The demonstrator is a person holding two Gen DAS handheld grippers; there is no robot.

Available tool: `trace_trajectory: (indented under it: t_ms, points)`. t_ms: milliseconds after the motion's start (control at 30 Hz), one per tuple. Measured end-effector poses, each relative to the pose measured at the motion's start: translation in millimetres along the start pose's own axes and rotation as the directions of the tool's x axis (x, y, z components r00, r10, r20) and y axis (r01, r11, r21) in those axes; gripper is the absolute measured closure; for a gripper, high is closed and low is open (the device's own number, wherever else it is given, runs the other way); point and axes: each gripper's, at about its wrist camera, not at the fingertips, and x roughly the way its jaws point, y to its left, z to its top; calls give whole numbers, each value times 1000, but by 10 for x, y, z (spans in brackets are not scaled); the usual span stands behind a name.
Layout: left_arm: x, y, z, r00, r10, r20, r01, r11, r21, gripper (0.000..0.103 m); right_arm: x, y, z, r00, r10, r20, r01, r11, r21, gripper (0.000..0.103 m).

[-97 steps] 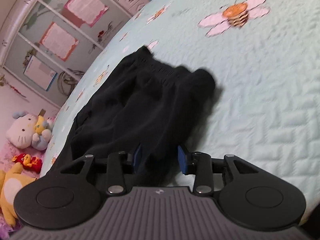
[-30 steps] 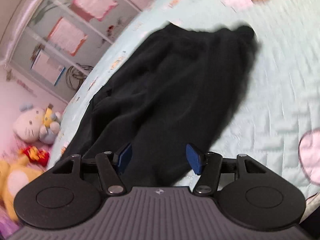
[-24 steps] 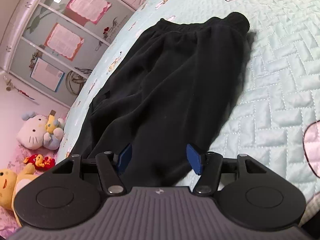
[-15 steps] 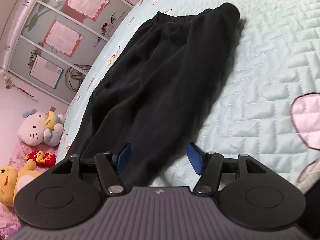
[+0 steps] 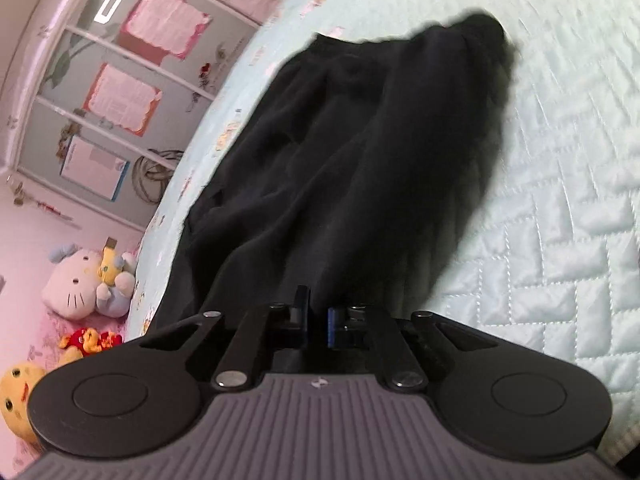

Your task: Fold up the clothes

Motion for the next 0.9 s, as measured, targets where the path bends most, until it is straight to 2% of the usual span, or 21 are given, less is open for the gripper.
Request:
trace_trajectory:
  t_ms: [100, 233, 267, 300, 333, 400, 467, 500, 567, 600, 667, 733, 767, 900]
  points:
    - [-324, 21, 23, 998, 7, 70, -10, 999, 37, 90, -228, 190, -29, 1000, 9, 29, -7, 998, -70, 99]
    - [-637, 134, -34, 991, 42, 124, -50, 997, 57, 90, -519, 330, -180, 998, 39, 58, -33, 996, -88, 100]
    - [-659, 181, -37, 991, 54, 126, -62, 996, 61, 89, -560, 333, -218, 998, 46, 53, -41, 995, -86, 101]
    - [-659, 238, -38, 991, 60, 118, -67, 996, 53, 81, -584, 315, -266, 998, 49, 45, -45, 996, -83, 101]
    - [-631, 306, -38, 993, 60, 101, -63, 998, 29, 75, -580, 269, -281, 999, 31, 41, -28, 997, -73, 96]
    - [-572, 433, -41, 996, 62, 71, -62, 998, -13, 47, -557, 163, -292, 999, -16, 35, 18, 999, -47, 89]
    - [-508, 513, -39, 995, 88, 54, -87, 996, -28, 40, -570, 31, -184, 997, -59, 55, 59, 998, 8, 86]
    - [-478, 547, -38, 994, 98, 44, -96, 995, -41, 38, -580, -35, -109, 995, -72, 72, 70, 997, 24, 85]
    - [-398, 617, -7, 995, 93, 22, -92, 993, -71, 31, -580, -146, 57, 989, -104, 106, 101, 994, 36, 62]
    - [-367, 650, 24, 995, 98, 12, -96, 992, -87, 31, -552, -181, 102, 988, -107, 110, 102, 994, 45, 52]
    - [-352, 680, 61, 994, 109, 7, -108, 989, -105, 31, -490, -248, 163, 989, -101, 112, 93, 993, 73, 50]
    - [-326, 709, 95, 994, 109, 2, -108, 987, -123, 25, -429, -316, 224, 989, -96, 115, 84, 991, 101, 36]
    - [-286, 735, 113, 995, 98, -4, -98, 986, -136, 23, -398, -350, 255, 989, -93, 116, 80, 990, 115, 33]
    - [-64, 846, 224, 996, 85, -2, -84, 976, -202, 25, -275, -485, 377, 989, -82, 121, 61, 983, 171, 33]
